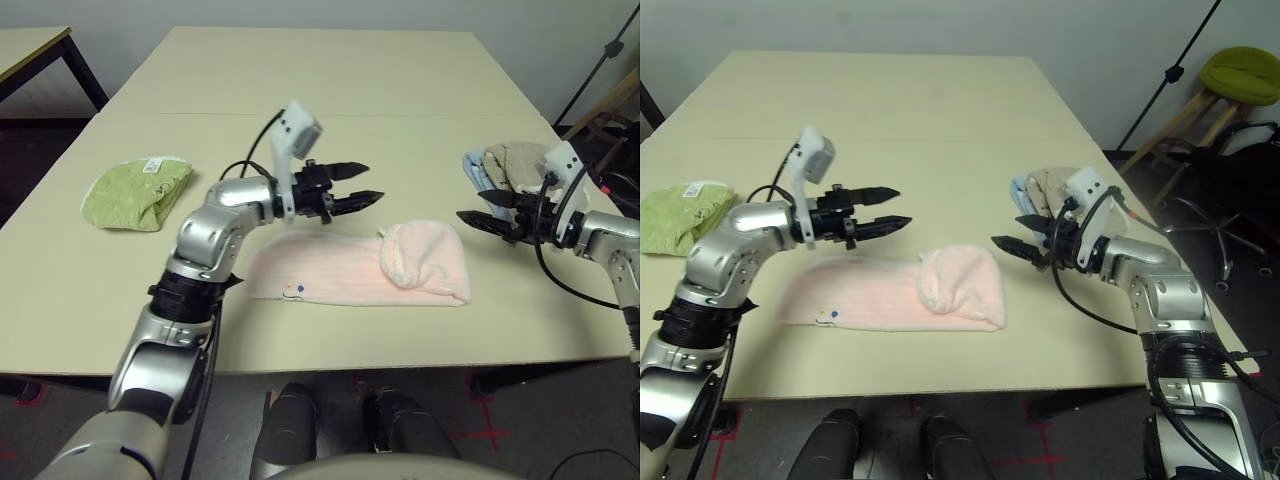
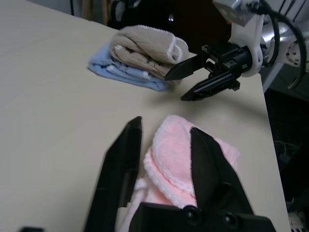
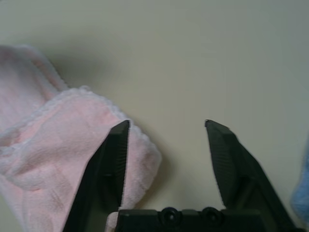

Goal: Fold the towel and set it aside.

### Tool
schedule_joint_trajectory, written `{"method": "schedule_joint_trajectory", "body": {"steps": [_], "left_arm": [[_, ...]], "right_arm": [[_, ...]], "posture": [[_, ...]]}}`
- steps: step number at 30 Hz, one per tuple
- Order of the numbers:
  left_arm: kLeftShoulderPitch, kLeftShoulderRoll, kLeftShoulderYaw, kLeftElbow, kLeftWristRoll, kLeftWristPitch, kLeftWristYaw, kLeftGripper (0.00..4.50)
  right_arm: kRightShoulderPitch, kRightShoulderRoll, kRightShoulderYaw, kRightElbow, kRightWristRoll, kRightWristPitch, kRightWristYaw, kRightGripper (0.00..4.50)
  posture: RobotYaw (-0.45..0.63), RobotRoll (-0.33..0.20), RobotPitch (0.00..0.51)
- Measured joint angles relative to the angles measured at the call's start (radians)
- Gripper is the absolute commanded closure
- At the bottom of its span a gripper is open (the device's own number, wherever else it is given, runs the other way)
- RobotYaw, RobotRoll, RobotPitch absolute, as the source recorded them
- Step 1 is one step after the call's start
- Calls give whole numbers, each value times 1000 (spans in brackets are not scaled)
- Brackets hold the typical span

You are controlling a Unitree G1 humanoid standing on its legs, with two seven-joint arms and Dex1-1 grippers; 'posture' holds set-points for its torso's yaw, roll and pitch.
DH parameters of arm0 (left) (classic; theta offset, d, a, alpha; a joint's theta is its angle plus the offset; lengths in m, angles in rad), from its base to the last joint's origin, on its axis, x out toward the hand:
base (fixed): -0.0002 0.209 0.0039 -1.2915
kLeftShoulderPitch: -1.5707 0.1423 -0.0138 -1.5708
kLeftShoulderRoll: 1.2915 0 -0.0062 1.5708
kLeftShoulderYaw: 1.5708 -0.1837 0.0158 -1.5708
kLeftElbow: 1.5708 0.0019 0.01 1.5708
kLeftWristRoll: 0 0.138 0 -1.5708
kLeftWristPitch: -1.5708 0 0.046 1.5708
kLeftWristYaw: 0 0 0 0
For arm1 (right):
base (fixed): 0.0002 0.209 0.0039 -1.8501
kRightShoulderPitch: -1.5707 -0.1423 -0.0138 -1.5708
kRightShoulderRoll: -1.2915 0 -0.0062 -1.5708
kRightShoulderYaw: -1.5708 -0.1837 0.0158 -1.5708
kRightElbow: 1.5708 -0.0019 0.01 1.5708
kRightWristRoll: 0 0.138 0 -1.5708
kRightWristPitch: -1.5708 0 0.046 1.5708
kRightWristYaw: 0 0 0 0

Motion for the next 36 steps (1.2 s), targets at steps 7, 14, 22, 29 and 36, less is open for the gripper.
{"method": "schedule_joint_trajectory", "body": {"steps": [7, 14, 22, 29, 36], "left_arm": [[4, -33, -110, 7, 58, -17, -16, 4500], [3, -83, -176, 95, 144, -60, -11, 4500], [-4, -137, -235, 204, 225, -107, -4, 4500], [6, -133, -264, 221, 253, -111, -51, 4500], [26, -95, -288, 224, 259, -35, -116, 4500]], "right_arm": [[12, 65, 3, -42, -3, 0, -7, 4457], [-23, 134, 45, 5, -53, -42, -18, 4457], [5, 146, 57, 28, -81, -75, -18, 4457], [59, 148, 71, 29, -102, -79, -23, 4457], [61, 148, 93, 60, -152, -94, -36, 4457]], "posture": [[128, 0, 142], [142, 0, 138], [126, 0, 140], [126, 0, 142], [137, 0, 145]]}}
